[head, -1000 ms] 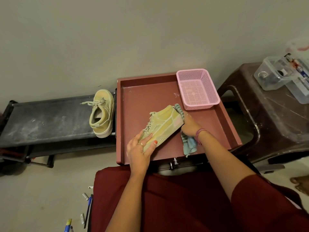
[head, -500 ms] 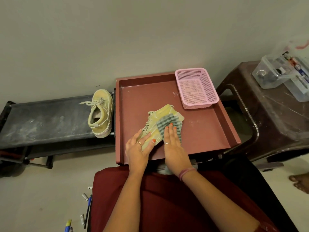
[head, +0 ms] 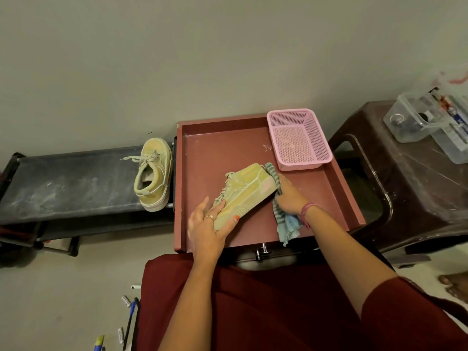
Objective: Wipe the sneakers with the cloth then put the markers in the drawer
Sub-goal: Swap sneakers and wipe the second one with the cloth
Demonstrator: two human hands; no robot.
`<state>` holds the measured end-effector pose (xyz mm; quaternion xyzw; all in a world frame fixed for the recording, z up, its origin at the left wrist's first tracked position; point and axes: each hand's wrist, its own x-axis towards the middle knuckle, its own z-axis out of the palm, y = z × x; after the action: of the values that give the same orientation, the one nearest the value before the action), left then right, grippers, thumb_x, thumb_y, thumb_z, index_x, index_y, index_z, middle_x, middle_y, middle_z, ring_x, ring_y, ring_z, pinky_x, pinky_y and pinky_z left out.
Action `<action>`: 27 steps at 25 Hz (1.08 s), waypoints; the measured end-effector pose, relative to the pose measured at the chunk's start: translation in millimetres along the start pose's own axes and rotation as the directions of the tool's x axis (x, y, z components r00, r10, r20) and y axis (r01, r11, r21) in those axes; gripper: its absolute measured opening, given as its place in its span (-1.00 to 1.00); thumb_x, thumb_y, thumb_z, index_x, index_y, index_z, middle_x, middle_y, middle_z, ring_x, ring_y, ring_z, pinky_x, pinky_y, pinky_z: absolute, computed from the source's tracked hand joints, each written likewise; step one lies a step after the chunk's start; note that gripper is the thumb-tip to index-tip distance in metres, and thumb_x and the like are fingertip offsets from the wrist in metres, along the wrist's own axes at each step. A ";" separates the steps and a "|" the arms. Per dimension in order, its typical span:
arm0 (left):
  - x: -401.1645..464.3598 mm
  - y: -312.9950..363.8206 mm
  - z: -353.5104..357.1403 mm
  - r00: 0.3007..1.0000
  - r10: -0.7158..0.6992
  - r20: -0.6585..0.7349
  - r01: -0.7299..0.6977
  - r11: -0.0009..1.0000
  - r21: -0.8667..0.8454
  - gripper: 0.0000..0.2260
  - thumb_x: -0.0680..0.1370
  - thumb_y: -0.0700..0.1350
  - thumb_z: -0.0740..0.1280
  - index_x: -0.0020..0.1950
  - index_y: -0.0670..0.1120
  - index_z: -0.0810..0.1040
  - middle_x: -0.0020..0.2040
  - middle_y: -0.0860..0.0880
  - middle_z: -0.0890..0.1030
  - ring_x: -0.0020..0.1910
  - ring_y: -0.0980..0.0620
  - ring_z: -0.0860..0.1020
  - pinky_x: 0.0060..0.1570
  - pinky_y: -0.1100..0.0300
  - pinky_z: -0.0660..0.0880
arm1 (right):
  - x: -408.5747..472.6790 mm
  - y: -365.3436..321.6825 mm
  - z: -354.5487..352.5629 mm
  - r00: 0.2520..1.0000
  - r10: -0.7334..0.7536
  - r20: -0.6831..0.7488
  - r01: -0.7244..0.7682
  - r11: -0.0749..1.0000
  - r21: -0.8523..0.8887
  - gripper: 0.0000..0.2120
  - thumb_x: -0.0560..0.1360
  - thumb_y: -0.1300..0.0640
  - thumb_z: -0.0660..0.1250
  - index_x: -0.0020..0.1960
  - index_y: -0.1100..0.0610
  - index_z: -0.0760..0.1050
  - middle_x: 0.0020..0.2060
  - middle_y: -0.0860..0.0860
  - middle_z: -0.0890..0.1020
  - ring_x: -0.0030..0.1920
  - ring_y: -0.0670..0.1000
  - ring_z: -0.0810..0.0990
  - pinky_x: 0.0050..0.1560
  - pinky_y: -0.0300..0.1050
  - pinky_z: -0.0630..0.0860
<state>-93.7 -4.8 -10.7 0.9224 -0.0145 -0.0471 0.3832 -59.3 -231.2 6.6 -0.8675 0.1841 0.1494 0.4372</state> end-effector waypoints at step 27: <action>93.6 71.8 21.8 0.901 0.026 0.434 -0.149 0.956 0.252 0.08 0.24 0.10 0.57 0.56 -0.16 0.02 0.49 -0.14 0.18 0.47 -0.15 0.16 0.46 -0.20 0.01 | -24.9 30.3 23.9 0.953 -0.289 -0.090 0.261 0.937 -0.233 -0.16 0.37 0.55 0.02 0.55 0.09 -0.10 0.54 -0.01 -0.06 0.54 0.01 -0.09 0.51 -0.10 -0.05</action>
<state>-2.1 -76.7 17.8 0.9328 -0.1461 -0.2272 0.2386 -97.3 -223.7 -18.0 -0.9351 0.0699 0.0523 0.3435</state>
